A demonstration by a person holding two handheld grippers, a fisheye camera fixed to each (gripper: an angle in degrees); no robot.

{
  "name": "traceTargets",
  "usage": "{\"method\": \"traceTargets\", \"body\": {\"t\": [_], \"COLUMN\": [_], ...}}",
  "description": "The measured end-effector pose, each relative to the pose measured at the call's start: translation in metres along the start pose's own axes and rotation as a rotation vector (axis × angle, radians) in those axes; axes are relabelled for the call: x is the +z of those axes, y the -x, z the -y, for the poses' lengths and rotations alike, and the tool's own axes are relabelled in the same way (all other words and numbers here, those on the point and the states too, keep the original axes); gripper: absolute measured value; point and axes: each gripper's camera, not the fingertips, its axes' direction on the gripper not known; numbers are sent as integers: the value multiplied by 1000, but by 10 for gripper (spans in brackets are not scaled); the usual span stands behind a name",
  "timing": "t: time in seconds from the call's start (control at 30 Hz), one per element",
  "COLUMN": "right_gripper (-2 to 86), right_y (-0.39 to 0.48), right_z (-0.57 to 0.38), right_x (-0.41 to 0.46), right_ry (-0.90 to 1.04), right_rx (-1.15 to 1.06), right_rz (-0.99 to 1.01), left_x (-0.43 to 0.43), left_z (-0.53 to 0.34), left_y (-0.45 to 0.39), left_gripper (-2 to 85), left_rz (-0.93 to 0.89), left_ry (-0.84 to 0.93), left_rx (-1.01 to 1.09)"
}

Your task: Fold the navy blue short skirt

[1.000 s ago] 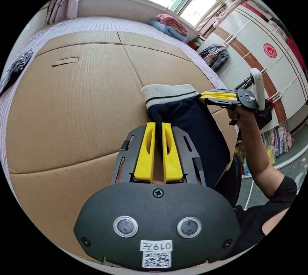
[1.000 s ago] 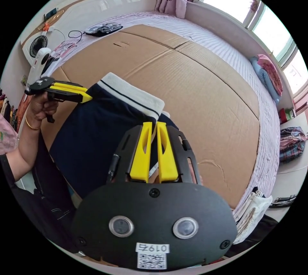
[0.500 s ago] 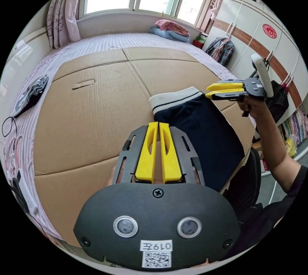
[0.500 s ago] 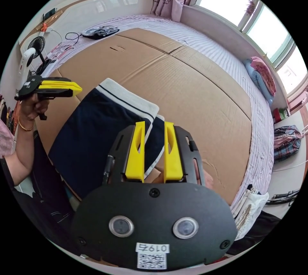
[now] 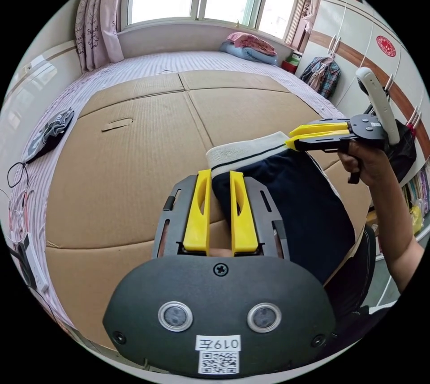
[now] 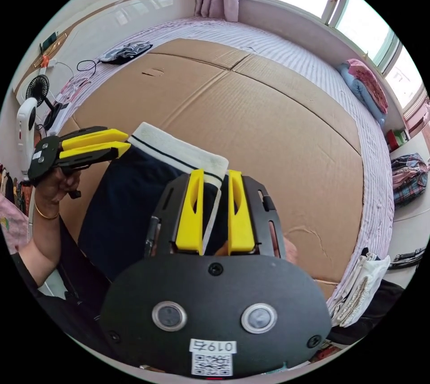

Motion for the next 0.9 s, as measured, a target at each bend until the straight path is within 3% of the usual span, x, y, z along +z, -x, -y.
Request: {"method": "traceTargets", "body": {"t": [0.23,0.43,0.9], "right_gripper": [44,-2,5], "right_y": [8,31,-22], "right_z": [-9,-26,-70], "right_x": [11,21,-26], "right_ry": [-10,-34,-146], "right_rx": [-46,-124,10], "right_rz": [-94,-331,-196], "left_x": [-5,-9,-46], "left_z": [7,10,8], "left_y": [-21,-31,-15], "left_gripper": [12,9,12], "left_rz": [57,82,79], "left_ry": [36,47,22], "left_rx": [59,108,59]}}
